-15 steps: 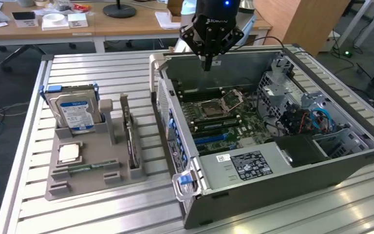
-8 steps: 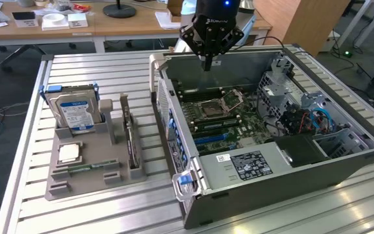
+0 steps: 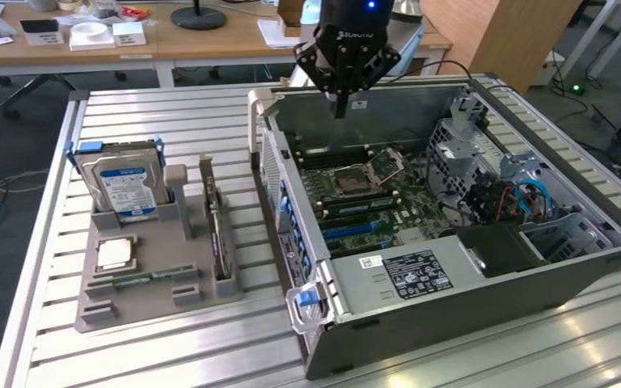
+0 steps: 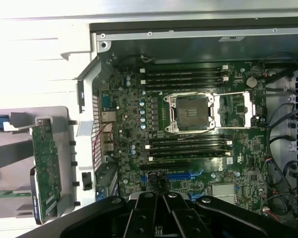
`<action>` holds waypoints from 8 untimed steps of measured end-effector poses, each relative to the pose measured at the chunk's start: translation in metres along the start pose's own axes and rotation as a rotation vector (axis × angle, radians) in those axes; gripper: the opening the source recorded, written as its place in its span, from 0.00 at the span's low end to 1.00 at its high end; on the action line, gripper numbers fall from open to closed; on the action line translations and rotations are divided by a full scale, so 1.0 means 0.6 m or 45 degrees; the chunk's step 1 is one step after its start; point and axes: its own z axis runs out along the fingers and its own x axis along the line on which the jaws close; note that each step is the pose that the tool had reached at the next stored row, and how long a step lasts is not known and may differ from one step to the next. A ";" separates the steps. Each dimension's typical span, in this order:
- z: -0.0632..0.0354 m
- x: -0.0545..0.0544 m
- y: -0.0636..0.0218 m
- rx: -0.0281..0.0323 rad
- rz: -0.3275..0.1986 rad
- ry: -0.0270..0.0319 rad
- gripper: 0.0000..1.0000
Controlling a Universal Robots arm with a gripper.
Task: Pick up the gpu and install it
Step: 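Reach for the gpu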
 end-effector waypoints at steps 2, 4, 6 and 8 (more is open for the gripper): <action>0.000 0.007 0.000 0.0000 0.000 0.0000 0.11; 0.000 0.014 -0.001 0.0000 0.000 0.0000 0.11; 0.000 0.021 -0.002 0.0000 0.000 0.0000 0.11; 0.000 0.028 -0.002 0.0000 0.000 0.0000 0.11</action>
